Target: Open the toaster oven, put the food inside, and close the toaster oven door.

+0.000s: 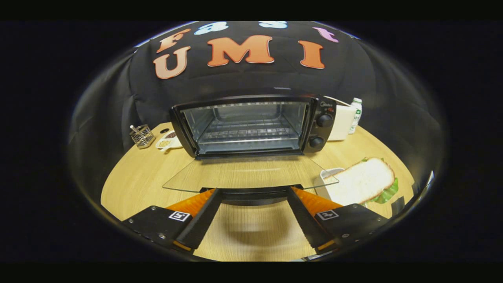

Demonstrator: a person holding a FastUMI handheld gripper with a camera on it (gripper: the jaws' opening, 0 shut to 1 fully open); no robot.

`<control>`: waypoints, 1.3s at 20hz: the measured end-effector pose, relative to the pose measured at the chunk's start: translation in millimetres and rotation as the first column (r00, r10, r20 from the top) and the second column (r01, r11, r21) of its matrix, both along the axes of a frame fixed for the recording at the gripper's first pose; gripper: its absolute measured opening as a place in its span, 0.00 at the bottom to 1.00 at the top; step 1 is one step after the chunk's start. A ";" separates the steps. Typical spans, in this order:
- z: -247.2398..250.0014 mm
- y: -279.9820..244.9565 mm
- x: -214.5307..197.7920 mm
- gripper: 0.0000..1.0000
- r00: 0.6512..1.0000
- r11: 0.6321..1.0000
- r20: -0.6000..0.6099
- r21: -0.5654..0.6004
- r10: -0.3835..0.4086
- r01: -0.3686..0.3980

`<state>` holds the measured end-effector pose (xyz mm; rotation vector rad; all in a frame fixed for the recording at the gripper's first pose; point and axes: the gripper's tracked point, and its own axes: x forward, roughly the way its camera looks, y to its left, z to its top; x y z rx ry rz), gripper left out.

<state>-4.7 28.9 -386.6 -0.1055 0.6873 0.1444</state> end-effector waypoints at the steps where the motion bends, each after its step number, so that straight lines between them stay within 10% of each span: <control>1: -5.9 -0.3 -2.2 1.00 1.000 1.000 -0.012 -0.002 -0.001 0.001; 17: 32.6 -35.9 4.8 1.00 1.000 1.000 0.006 0.019 -0.008 0.008; 26: 58.5 -130.3 -35.0 1.00 0.982 0.999 -0.184 0.032 0.037 -0.032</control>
